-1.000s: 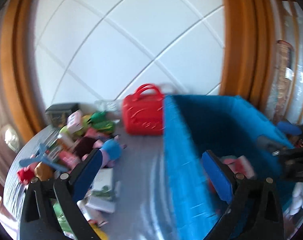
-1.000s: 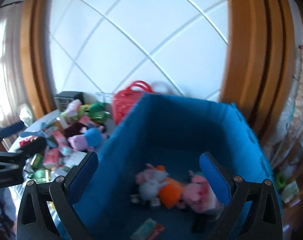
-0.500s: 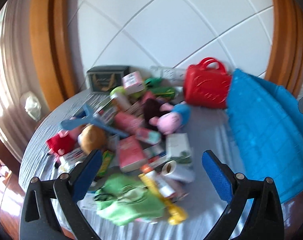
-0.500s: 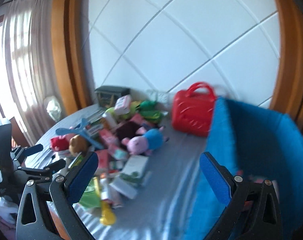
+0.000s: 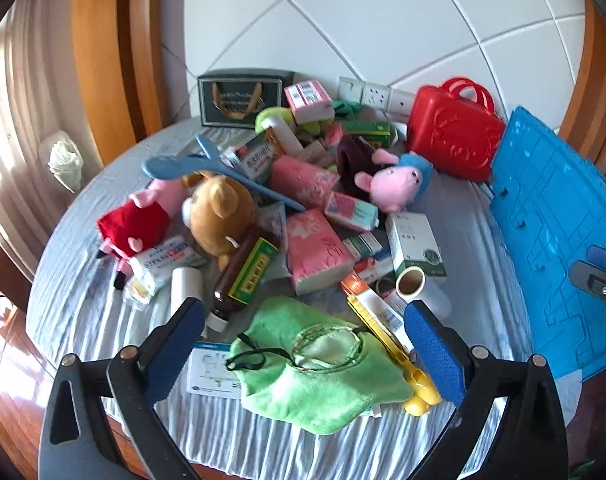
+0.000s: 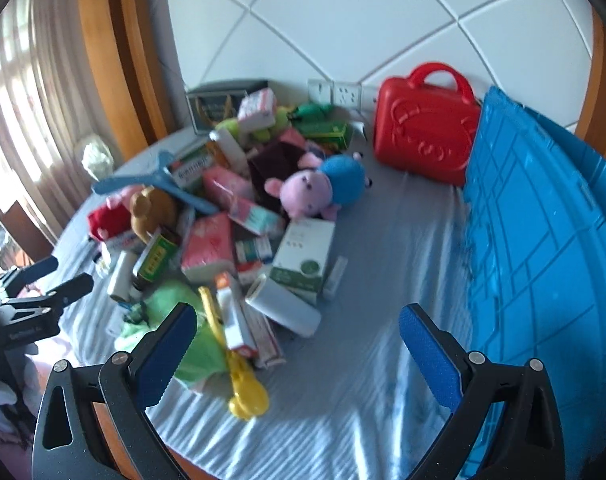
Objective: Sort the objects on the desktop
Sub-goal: 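Lift both open tools out of the crate back toward the pile, then lower the left tool onto the white paper roll while the right lowers onto the brown bottle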
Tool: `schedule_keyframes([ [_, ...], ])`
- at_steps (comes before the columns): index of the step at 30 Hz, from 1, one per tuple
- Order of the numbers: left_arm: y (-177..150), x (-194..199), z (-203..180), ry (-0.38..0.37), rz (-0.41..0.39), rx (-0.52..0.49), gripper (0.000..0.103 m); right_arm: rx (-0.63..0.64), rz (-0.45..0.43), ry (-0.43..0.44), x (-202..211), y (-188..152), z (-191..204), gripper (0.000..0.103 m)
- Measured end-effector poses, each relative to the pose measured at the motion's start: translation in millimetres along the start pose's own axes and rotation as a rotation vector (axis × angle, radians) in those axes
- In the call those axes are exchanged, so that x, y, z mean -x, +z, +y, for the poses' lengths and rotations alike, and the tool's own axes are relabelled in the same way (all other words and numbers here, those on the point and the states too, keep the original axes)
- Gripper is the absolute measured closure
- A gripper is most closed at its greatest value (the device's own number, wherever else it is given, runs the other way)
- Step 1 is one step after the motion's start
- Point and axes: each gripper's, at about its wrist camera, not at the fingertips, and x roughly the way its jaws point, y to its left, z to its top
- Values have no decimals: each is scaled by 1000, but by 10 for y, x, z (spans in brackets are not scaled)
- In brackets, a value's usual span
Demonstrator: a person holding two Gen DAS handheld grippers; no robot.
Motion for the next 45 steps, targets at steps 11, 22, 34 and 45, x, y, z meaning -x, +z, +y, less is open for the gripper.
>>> schedule_keyframes([
  [11,-207,-458,156,116,134,72,2,-17,164,24,-765,-242,-432,0],
  [22,-394,-521,951,247,183,228,2,-29,244,82,-1241,-298,-469,0],
  [34,-270,-1035,1767,149,237,180,18,-57,271,115,-1722,10,431,27],
  [45,-165,-1891,1752,-29,350,58,40,-113,353,160,-2328,224,1667,34],
])
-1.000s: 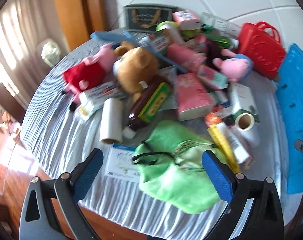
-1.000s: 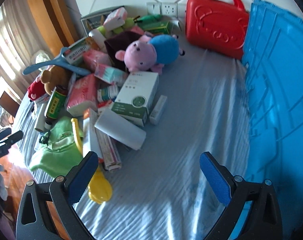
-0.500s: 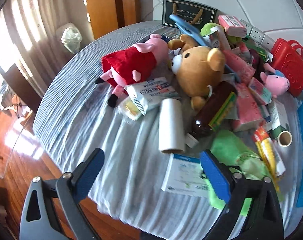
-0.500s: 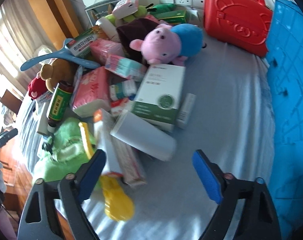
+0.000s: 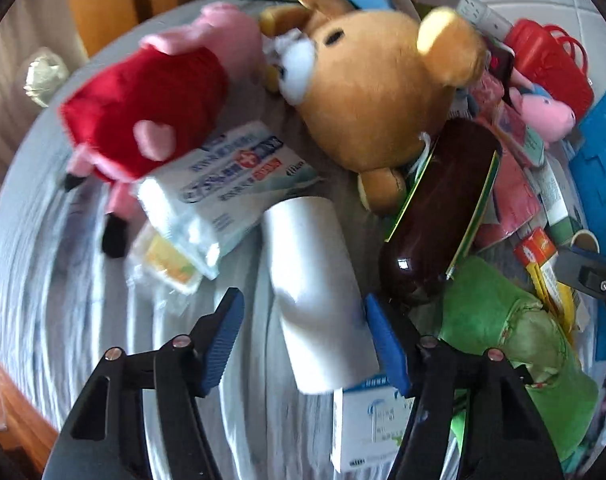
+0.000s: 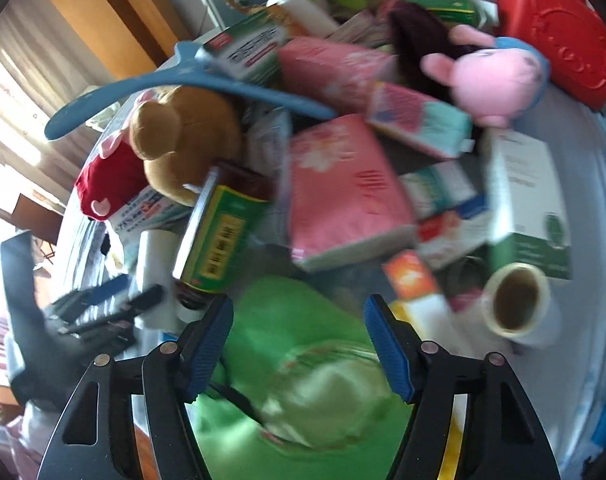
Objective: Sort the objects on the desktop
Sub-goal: 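Lower the left tool onto the white paper roll while the right lowers onto the brown bottle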
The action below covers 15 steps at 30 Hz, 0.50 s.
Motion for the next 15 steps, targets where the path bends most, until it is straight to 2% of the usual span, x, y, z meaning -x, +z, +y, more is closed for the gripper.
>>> schedule_keyframes([
  [6,131,-105,43,-21,9,-50,40,-60,36,43,-351,148,317,34],
  [10,189,-156,65,-46,22,-65,40,-92,54,38,-568,212,405,34],
  [13,193,-240,82,-100,60,-49,47,-123,60,55,-691,265,433,34],
  [15,194,-263,75,-101,65,-50,50,-125,64,52,-738,295,463,34],
])
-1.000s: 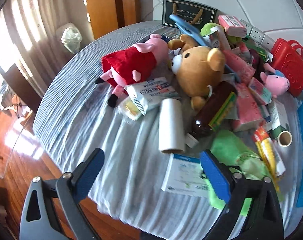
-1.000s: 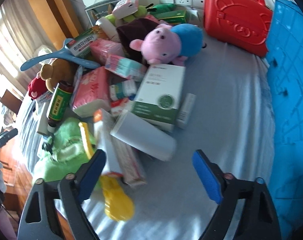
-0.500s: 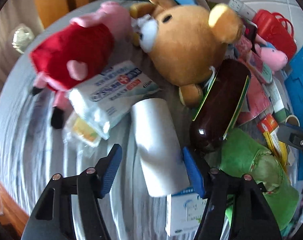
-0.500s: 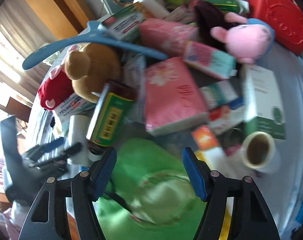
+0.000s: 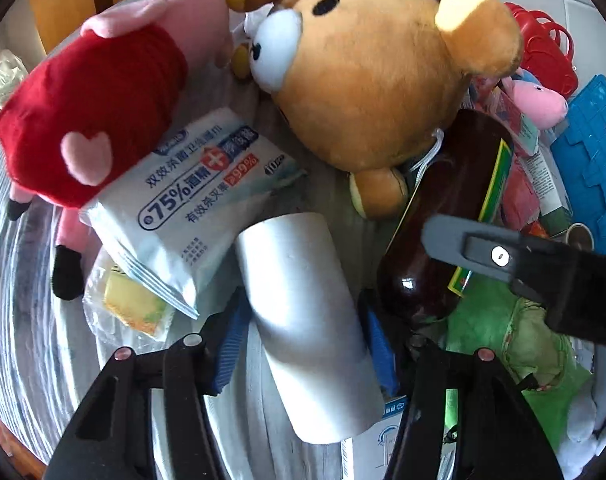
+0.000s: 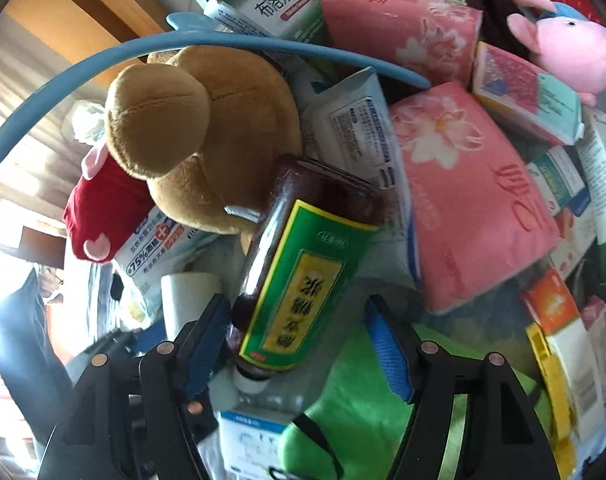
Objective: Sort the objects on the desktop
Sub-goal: 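Lower the left tool onto the white paper roll while the right lowers onto the brown bottle, then grasp the white paper roll with the left tool while the right grasps the green-labelled brown bottle, then carry the paper roll and brown bottle over the blue crate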
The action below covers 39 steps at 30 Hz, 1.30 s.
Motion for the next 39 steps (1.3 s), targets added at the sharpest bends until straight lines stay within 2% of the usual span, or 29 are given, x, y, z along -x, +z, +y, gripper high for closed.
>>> schedule_keyframes([
  [2,10,4,9,-4,-5,1,51,-2,2,-3,-59,47,33,35],
  [4,17,18,35,-14,-7,8,52,2,2,3,-91,73,61,41],
  [9,10,112,55,-21,-20,9,55,25,-7,-20,-60,53,93,42],
  [17,45,468,-35,-7,-107,-20,57,56,-57,-38,237,-59,91,45],
  [22,-12,540,-46,-1,-121,-22,57,60,-89,-48,415,-143,55,48],
  [25,-32,619,-79,0,-168,-33,57,72,-122,-55,539,-182,61,48],
  [30,7,975,-220,17,-259,-78,57,88,-174,-50,761,-245,75,48],
  [35,76,1291,-468,19,-342,-126,57,119,-263,-83,1223,-226,123,48],
  [39,142,1539,-733,22,-403,-166,57,127,-339,-103,1657,-262,7,48],
])
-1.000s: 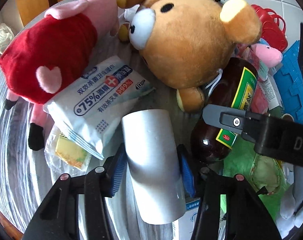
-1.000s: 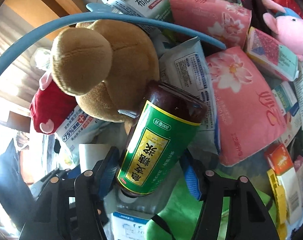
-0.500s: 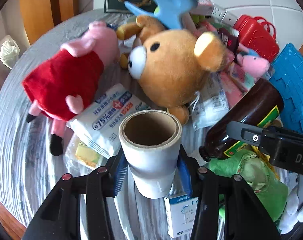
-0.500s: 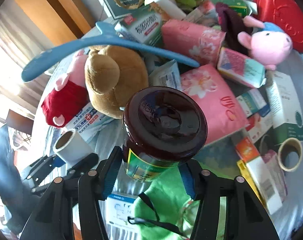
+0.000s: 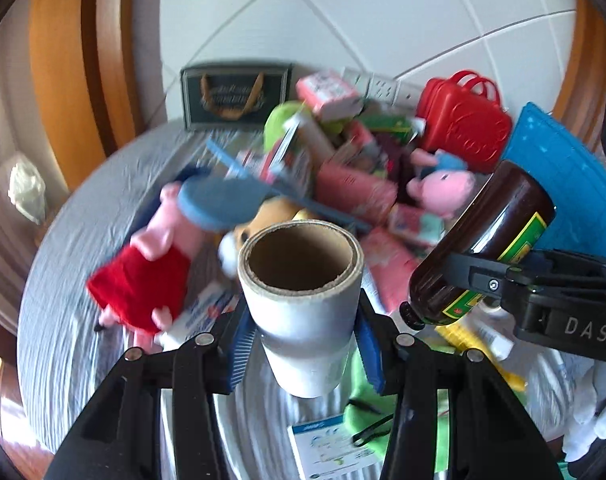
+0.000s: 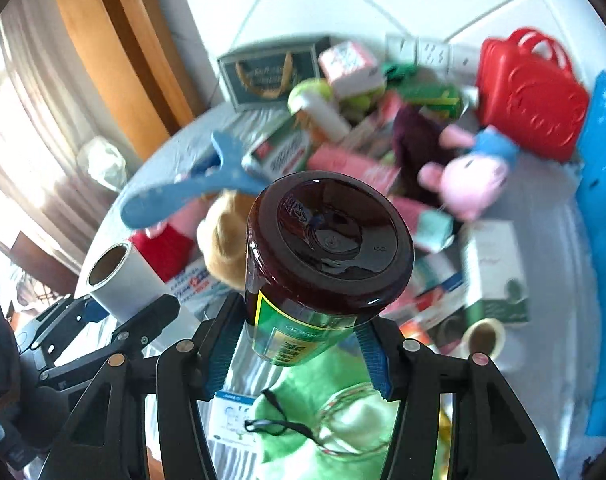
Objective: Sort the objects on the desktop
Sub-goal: 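Carry the paper roll and brown bottle over the blue crate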
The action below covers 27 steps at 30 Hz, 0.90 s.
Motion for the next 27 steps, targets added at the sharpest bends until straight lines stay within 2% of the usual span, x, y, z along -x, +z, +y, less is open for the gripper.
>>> schedule_keyframes([
  [6,296,316,-502,-47,-93,-66,57,1,-109,-65,609,114,-241,48],
  [15,756,736,-1651,-171,-218,-183,57,-50,-275,-190,1679,231,-945,48],
  [21,997,1020,-2672,-233,-301,-243,57,-81,-401,-261,2546,233,-1700,49],
  [27,1184,1296,-3978,-287,-392,-267,57,-69,-497,-315,3317,119,-2781,49],
])
